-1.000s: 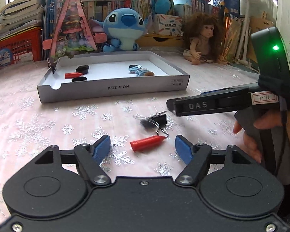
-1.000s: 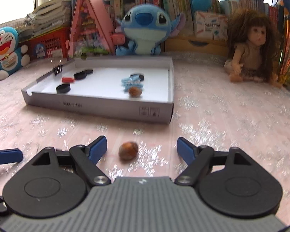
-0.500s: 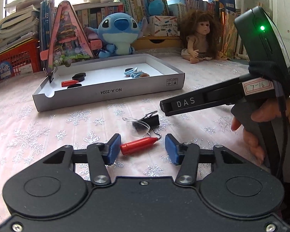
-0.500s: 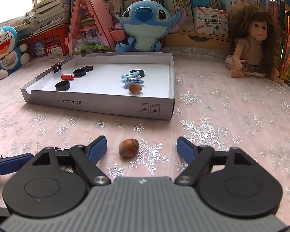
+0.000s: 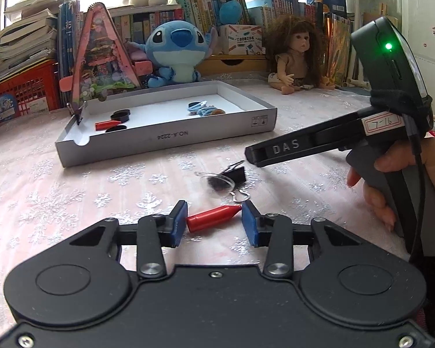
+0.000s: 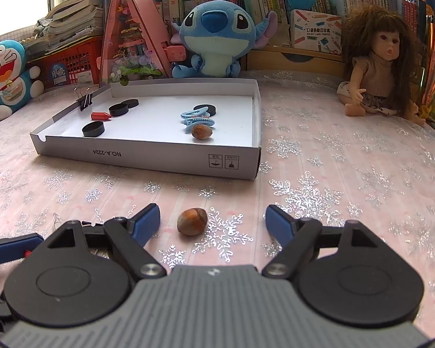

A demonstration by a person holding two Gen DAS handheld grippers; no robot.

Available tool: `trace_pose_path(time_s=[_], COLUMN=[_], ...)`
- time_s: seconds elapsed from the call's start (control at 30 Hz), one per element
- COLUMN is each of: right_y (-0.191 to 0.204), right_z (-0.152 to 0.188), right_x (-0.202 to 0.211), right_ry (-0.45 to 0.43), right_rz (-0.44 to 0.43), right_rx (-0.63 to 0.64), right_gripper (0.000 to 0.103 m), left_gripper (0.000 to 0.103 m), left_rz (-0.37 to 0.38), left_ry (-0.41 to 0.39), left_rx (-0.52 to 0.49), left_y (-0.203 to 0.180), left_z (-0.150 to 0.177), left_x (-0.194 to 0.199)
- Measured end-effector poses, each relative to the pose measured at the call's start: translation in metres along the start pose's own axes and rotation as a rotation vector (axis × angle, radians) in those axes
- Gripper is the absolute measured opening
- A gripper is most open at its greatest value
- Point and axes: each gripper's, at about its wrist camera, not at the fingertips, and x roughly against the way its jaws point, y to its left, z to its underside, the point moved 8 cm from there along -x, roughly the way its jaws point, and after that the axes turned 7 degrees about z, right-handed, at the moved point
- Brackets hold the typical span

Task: Organize rigid objects
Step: 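Grasp the second red crayon with the left tool while the right tool grasps the second hazelnut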

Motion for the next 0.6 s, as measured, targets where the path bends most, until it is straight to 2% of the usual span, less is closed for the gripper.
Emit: trace_pose_path(time_s=[0.23,0.3,0.4,0.43,0.47,0.53,0.6], right_y=[0.003,0.006,0.007,0.007,0.007,0.008,0.010], right_z=[0.000,0.002,0.003,0.003,0.003,0.004,0.004], right_x=[0.008,0.010,0.012,0.012,0.012,0.013,0.015], right_ry=[-0.038,-0.046,-0.045,-0.041,-0.038,-0.036,-0.039], right_rz=[0.023,0.030,0.020,0.017,0.017,0.007,0.006], right_rx=[0.066,0.100,0.109,0.106,0.101,0.100,0.101], right_gripper=[0.087,0.082,0.062,0.049,0.041,0.031,0.026], left_gripper=[0.039,0.039,0.039,0.039,0.039,0.039,0.039], left_rz=[-0.040,-0.045,-0.049,-0.048,-0.047,-0.050,-0.053], left_ry=[0.002,0.002,0.001,0.000,-0.001,-0.002,-0.004], left_rx=[0.034,0.042,0.046,0.047,0.046,0.045,0.051], left_y=[0.021,0.024,0.025,0.025,0.026,0.027,0.028], left_z=[0.000,-0.002,-0.004,-0.005,-0.005,-0.007,-0.008], left_x=[0.005,0.005,0.004,0.004,0.004,0.004,0.003])
